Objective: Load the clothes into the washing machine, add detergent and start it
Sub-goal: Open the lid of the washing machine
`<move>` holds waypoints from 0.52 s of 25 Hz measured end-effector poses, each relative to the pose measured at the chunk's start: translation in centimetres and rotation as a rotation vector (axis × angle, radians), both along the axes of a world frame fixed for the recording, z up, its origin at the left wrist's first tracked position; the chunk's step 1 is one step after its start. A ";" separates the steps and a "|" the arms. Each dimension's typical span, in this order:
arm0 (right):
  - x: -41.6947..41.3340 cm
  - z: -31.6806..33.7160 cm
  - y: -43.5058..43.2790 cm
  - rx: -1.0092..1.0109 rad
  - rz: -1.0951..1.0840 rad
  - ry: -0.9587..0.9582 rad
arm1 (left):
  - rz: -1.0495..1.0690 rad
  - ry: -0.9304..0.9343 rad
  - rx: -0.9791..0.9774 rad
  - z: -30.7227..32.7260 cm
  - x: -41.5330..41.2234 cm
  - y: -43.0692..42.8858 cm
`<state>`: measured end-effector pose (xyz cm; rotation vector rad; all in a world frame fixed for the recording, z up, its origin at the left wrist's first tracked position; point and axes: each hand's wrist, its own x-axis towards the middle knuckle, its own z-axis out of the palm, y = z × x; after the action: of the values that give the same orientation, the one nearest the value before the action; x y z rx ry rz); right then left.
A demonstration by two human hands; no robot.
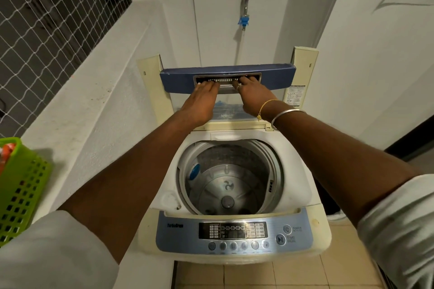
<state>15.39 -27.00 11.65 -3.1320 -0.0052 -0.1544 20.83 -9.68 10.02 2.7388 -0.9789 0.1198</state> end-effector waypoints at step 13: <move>-4.5 1.4 0.9 0.197 -0.005 0.001 | -0.061 0.111 -0.064 1.1 -2.7 2.5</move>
<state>10.90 -26.05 13.03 -2.9353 0.0173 -0.1438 18.12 -7.18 11.09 2.6238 -1.0089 -0.0117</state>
